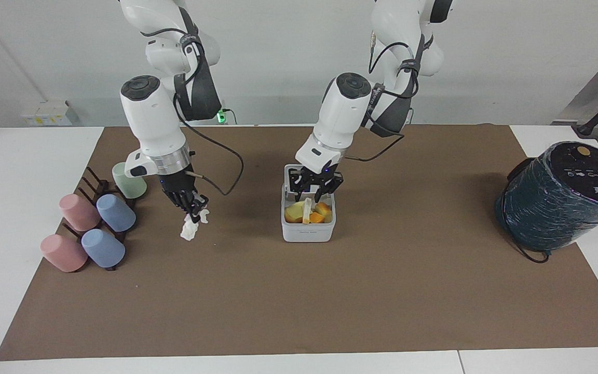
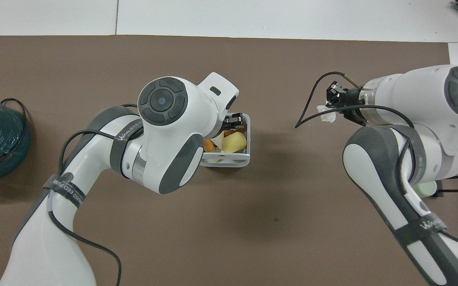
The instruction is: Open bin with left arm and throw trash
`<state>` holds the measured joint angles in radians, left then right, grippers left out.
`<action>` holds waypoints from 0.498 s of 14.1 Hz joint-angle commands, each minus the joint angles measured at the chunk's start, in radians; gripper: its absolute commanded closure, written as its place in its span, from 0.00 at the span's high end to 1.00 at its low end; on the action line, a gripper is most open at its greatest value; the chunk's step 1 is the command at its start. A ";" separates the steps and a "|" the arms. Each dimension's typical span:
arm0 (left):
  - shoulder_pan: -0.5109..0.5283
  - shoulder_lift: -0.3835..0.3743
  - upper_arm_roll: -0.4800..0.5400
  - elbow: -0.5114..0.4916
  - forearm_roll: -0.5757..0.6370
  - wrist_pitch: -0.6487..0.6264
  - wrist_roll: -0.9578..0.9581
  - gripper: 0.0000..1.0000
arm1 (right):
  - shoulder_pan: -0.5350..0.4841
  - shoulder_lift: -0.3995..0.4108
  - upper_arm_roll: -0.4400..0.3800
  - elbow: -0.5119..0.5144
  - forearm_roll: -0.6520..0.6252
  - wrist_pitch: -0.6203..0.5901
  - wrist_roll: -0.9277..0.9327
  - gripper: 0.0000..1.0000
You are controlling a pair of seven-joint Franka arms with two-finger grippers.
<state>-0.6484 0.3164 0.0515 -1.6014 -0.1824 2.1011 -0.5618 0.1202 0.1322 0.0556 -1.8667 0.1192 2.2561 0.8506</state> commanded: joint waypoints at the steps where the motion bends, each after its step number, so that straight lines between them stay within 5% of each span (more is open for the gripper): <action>1: 0.082 -0.002 0.010 0.131 0.011 -0.201 0.008 0.71 | -0.001 -0.022 0.012 0.018 0.028 -0.021 0.114 0.00; 7: 0.265 -0.019 0.021 0.227 0.116 -0.453 0.288 0.71 | 0.082 0.023 0.017 0.027 0.030 0.099 0.237 0.00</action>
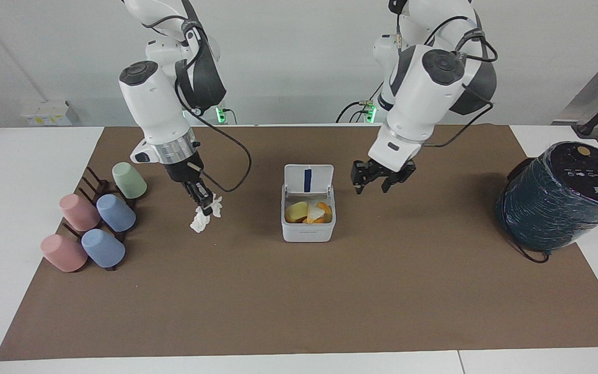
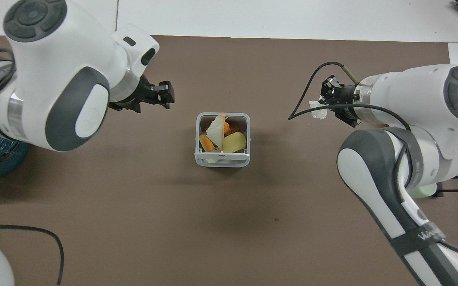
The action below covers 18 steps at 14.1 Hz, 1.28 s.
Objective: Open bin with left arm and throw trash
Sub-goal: 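Carry the white tissue over the bin with the right gripper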
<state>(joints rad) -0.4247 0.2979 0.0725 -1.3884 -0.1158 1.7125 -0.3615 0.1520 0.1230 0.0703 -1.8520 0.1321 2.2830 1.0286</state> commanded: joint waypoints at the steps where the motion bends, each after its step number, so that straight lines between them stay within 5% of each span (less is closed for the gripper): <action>1: 0.082 -0.003 -0.002 0.017 0.059 -0.092 0.148 0.71 | 0.088 0.053 0.002 0.013 0.017 0.131 0.118 0.00; 5: 0.245 -0.088 -0.005 0.017 0.071 -0.148 0.380 0.71 | 0.177 0.099 0.002 0.022 0.017 0.182 0.241 0.00; 10: 0.250 -0.137 -0.005 0.012 0.134 -0.174 0.385 0.75 | 0.274 0.229 0.002 0.131 0.015 0.240 0.382 0.00; 14: 0.241 -0.146 -0.011 0.009 0.134 -0.171 0.380 0.99 | 0.314 0.306 0.002 0.184 0.009 0.244 0.409 0.00; 18: 0.302 -0.172 -0.031 -0.026 0.133 -0.151 0.383 1.00 | 0.366 0.323 0.002 0.177 -0.006 0.244 0.456 0.00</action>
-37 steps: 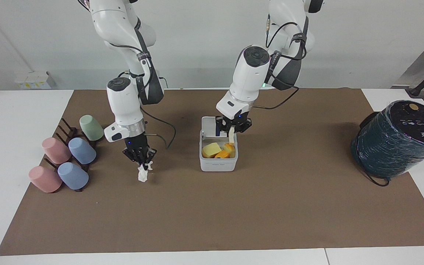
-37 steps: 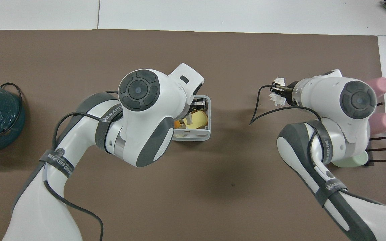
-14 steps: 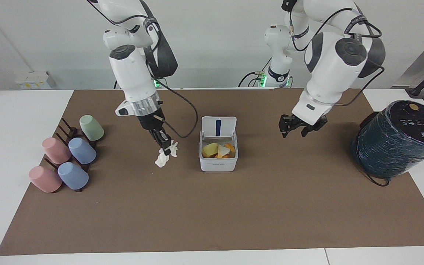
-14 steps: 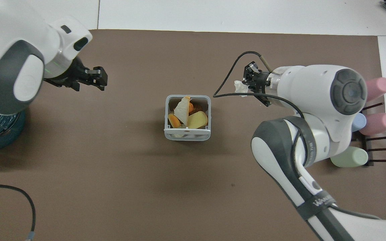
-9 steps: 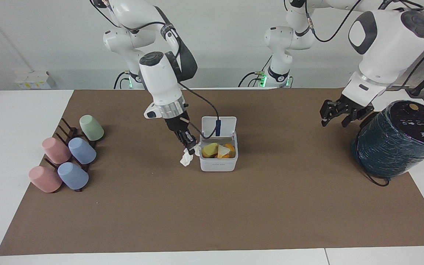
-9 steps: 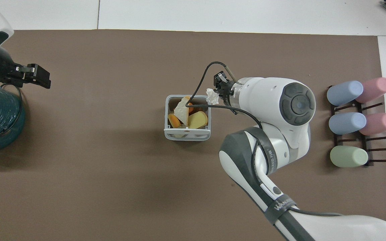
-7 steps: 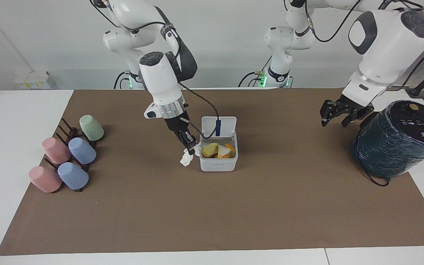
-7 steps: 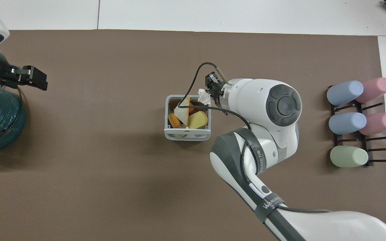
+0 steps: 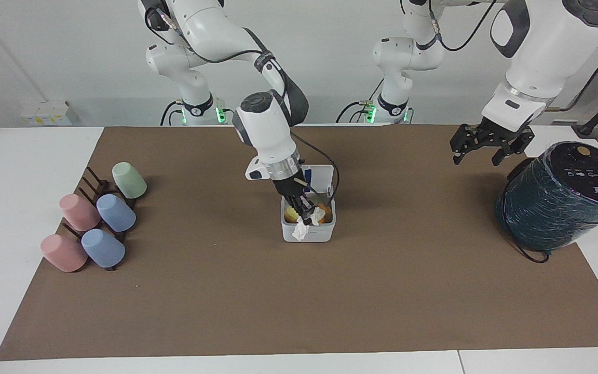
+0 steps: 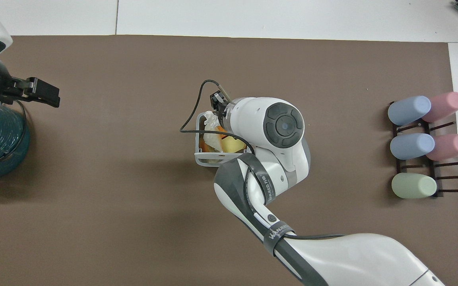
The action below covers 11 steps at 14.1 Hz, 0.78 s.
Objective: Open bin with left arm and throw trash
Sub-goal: 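Carry the white tissue over the bin with the right gripper, then open the right gripper to drop the tissue into the bin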
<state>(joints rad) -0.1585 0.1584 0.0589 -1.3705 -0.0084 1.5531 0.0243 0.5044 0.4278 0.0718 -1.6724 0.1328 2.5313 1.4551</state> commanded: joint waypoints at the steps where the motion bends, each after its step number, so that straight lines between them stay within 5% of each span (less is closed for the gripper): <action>1: 0.065 -0.033 -0.060 -0.045 0.027 0.016 -0.004 1.00 | 0.019 0.011 0.000 -0.018 -0.007 -0.011 0.030 0.00; 3: 0.186 -0.033 -0.192 -0.053 0.030 0.024 -0.007 1.00 | 0.017 -0.021 -0.001 -0.021 -0.007 -0.112 0.028 0.00; 7: 0.166 -0.042 -0.194 -0.081 0.030 0.047 -0.009 1.00 | 0.013 -0.066 -0.001 -0.061 -0.009 -0.218 0.019 0.01; 8: 0.166 -0.046 -0.194 -0.099 0.030 0.061 -0.003 1.00 | 0.014 -0.076 -0.001 -0.078 -0.009 -0.218 0.018 0.08; 9: 0.166 -0.046 -0.195 -0.102 0.030 0.071 -0.001 1.00 | 0.016 -0.080 0.000 -0.087 -0.009 -0.217 0.016 0.24; 11: 0.162 -0.046 -0.202 -0.102 0.030 0.073 0.000 1.00 | 0.008 -0.078 -0.001 -0.084 -0.013 -0.214 0.014 0.92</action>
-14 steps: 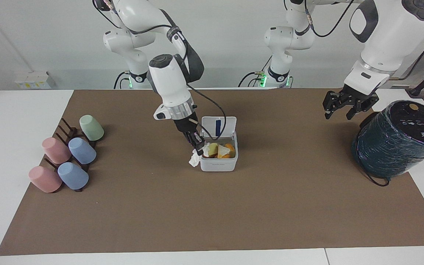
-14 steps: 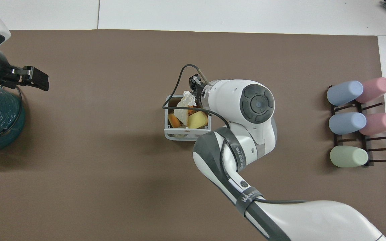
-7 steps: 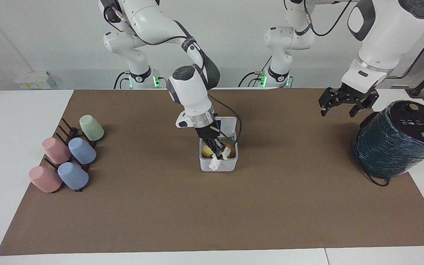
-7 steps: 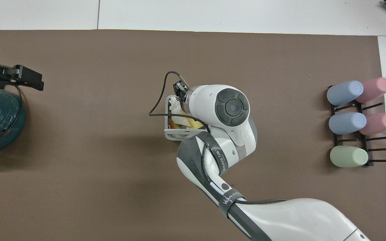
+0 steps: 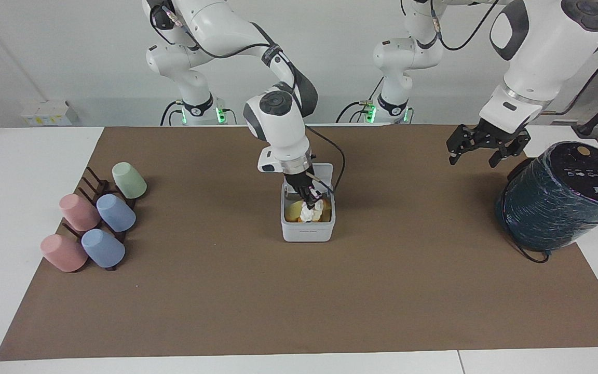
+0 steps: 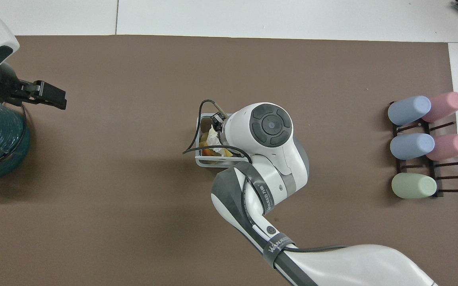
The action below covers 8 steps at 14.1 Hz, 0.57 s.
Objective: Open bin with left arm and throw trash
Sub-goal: 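Open the right gripper to drop the tissue into the bin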
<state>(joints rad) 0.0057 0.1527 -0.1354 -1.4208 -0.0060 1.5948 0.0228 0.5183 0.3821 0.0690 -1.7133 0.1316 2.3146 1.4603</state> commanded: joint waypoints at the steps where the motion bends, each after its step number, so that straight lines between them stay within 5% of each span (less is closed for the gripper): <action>1: -0.003 -0.041 -0.007 -0.050 0.027 0.033 0.005 1.00 | -0.014 -0.034 -0.002 -0.039 -0.030 0.005 -0.014 1.00; 8: -0.003 -0.041 -0.010 -0.049 0.031 0.021 0.000 1.00 | -0.089 -0.081 -0.005 -0.026 -0.044 0.003 -0.127 1.00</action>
<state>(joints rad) 0.0056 0.1438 -0.1427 -1.4280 -0.0024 1.5976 0.0229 0.4443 0.3256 0.0562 -1.7144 0.0992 2.3151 1.3602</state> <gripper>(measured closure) 0.000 0.000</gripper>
